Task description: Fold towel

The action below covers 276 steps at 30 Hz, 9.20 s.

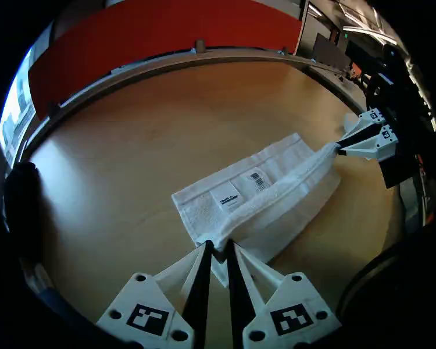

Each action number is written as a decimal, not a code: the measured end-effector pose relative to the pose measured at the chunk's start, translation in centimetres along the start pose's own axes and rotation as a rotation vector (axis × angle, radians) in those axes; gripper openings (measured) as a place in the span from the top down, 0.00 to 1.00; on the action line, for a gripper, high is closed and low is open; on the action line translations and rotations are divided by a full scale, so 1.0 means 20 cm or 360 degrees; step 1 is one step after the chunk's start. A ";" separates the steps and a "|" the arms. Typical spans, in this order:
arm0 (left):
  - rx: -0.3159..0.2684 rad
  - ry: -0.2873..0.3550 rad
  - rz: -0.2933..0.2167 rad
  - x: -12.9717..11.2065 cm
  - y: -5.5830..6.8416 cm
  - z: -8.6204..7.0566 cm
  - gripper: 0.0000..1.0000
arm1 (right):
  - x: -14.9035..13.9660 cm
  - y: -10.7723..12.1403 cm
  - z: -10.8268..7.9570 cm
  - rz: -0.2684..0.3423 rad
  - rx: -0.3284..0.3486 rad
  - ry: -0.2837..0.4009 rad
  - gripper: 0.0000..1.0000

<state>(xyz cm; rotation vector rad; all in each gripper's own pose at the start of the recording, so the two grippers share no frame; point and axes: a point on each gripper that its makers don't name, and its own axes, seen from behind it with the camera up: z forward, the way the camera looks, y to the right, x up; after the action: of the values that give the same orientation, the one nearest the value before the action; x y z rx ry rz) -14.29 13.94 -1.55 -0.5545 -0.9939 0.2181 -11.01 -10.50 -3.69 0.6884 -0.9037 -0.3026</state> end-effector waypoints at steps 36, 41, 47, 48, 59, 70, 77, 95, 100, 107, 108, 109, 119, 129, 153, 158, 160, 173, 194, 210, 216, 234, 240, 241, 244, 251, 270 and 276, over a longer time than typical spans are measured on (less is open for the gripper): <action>0.0306 0.0029 0.0113 0.11 -0.31 0.17 0.20 | 0.11 0.26 0.19 0.0007 -0.0234 0.0046 0.35; 0.0320 0.0052 0.0099 0.13 -0.33 0.14 0.18 | 0.12 0.28 0.18 0.0011 -0.0244 0.0062 0.26; 0.0308 0.0059 0.0061 0.12 -0.31 0.11 0.09 | 0.10 0.26 0.16 0.0014 -0.0243 0.0061 0.07; 0.0305 0.0058 0.0052 0.11 -0.31 0.10 0.09 | 0.10 0.26 0.16 0.0015 -0.0242 0.0060 0.06; 0.0277 0.0058 -0.0031 0.03 -0.25 0.05 0.10 | 0.04 0.17 0.09 0.0045 -0.0223 0.0075 0.07; 0.0251 0.0051 -0.0043 -0.08 -0.14 -0.01 0.10 | -0.06 0.09 0.01 0.0109 -0.0224 0.0085 0.07; 0.0247 0.0049 -0.0089 -0.16 -0.08 -0.05 0.09 | -0.12 0.05 -0.05 0.0158 -0.0234 0.0091 0.07; 0.0284 0.0080 -0.0209 -0.27 -0.05 -0.13 0.09 | -0.18 0.03 -0.09 0.0168 -0.0210 0.0084 0.07; 0.0306 0.0087 -0.0254 -0.32 -0.06 -0.16 0.09 | -0.19 -0.01 -0.06 0.0134 -0.0152 0.0066 0.07; 0.0342 0.0117 -0.0337 -0.38 -0.07 -0.22 0.09 | -0.20 -0.04 -0.03 0.0078 -0.0089 0.0044 0.07; 0.0348 0.0123 -0.0350 -0.39 -0.07 -0.23 0.09 | -0.20 -0.05 -0.03 0.0068 -0.0083 0.0040 0.07; 0.0352 0.0128 -0.0360 -0.40 -0.07 -0.24 0.10 | -0.20 -0.05 -0.03 0.0060 -0.0078 0.0036 0.07; 0.0409 0.0171 -0.0432 -0.49 -0.09 -0.32 0.09 | -0.23 -0.06 -0.01 -0.0012 -0.0021 -0.0005 0.10; 0.0448 0.0242 -0.0485 -0.55 -0.10 -0.40 0.10 | -0.29 -0.08 0.02 -0.0086 0.0009 -0.0078 0.15; 0.0513 0.0276 -0.0551 -0.66 -0.12 -0.46 0.09 | -0.38 -0.07 0.05 -0.0116 0.0059 -0.0171 0.63; 0.0510 0.0271 -0.0545 -0.66 -0.12 -0.45 0.09 | -0.38 -0.07 0.05 -0.0111 0.0058 -0.0172 0.75; 0.0511 0.0268 -0.0540 -0.66 -0.12 -0.45 0.09 | -0.38 -0.06 0.05 -0.0107 0.0054 -0.0167 0.82; 0.0494 0.0273 -0.0532 -0.62 -0.11 -0.44 0.10 | -0.25 -0.05 -0.01 -0.0043 0.0012 -0.0069 0.96; 0.0502 0.0292 -0.0551 -0.63 -0.08 -0.49 0.09 | -0.07 0.00 -0.22 -0.0110 -0.0029 0.0052 0.96; 0.0534 0.0350 -0.0574 -0.63 -0.06 -0.54 0.09 | 0.15 -0.09 -0.19 -0.0295 0.0047 0.0100 0.96; 0.0551 0.0359 -0.0601 -0.67 -0.04 -0.56 0.10 | 0.28 -0.18 -0.15 -0.0412 0.0113 0.0115 0.96; 0.0593 0.0391 -0.0679 -0.74 -0.01 -0.61 0.09 | 0.49 -0.58 0.14 -0.0649 0.0383 0.0080 0.96; 0.0605 0.0405 -0.0719 -0.76 0.00 -0.64 0.09 | 0.45 -0.73 0.29 -0.0665 0.0475 -0.0001 0.96; 0.0604 0.0406 -0.0729 -0.76 0.01 -0.64 0.09 | 0.43 -0.75 0.31 -0.0663 0.0485 -0.0014 0.96; 0.0604 0.0406 -0.0754 -0.78 0.01 -0.64 0.10 | 0.40 -0.78 0.37 -0.0662 0.0503 -0.0052 0.96; 0.0612 0.0396 -0.0768 -0.81 -0.01 -0.65 0.10 | 0.37 -0.79 0.41 -0.0661 0.0514 -0.0088 0.96; 0.0617 0.0377 -0.0757 -0.81 -0.02 -0.65 0.10 | 0.36 -0.78 0.38 -0.0609 0.0505 -0.0070 0.13; 0.0617 0.0384 -0.0747 -0.80 -0.02 -0.65 0.10 | 0.33 -0.75 0.36 -0.0570 0.0468 -0.0061 0.13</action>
<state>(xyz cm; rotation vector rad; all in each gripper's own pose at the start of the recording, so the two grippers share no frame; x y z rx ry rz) -12.03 2.48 -18.50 0.0150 -0.7932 -0.0756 -12.23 -28.19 -6.51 1.1234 -0.8672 -0.5078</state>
